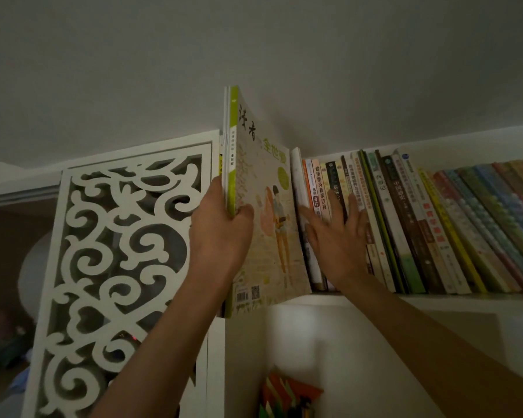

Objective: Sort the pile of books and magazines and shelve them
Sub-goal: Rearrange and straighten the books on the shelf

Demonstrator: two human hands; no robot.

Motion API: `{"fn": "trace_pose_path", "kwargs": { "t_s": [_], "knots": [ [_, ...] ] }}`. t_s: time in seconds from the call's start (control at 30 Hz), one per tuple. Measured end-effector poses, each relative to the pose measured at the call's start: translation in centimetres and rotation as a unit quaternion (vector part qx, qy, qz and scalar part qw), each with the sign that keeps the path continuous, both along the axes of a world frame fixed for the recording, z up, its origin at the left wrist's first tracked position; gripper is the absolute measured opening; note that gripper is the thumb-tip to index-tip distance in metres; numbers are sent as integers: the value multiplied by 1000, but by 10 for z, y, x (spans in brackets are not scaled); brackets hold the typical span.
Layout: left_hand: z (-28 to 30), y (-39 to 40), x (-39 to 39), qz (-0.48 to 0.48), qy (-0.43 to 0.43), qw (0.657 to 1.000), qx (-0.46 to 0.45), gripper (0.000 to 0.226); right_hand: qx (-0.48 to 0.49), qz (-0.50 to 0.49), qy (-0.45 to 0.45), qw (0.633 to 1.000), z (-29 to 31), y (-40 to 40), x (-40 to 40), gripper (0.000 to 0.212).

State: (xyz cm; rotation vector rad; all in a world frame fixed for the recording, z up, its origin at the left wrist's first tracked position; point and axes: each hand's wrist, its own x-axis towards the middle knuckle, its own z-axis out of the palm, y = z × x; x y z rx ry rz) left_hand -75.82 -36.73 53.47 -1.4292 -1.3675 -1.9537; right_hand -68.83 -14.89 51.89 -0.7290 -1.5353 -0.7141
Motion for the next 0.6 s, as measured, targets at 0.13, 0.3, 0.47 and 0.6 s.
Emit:
{"fn": "trace_pose_path", "kwargs": {
  "t_s": [0.13,0.3,0.47,0.6],
  "knots": [
    [1,3,-1,-7,-6,1000,1,25,34,-34,11,999,1,1,1,39],
    [2,4,7,-56,-20,998,-3,30,63,-47,9,997,0,5,6,42],
    [8,12,16,-14,-7,1000,-6,26,85,-53,20,995,0,7,6,43],
    [10,17,21,-8,-24,1000,17,31,80,-45,31,995,0,8,6,38]
  ]
}}
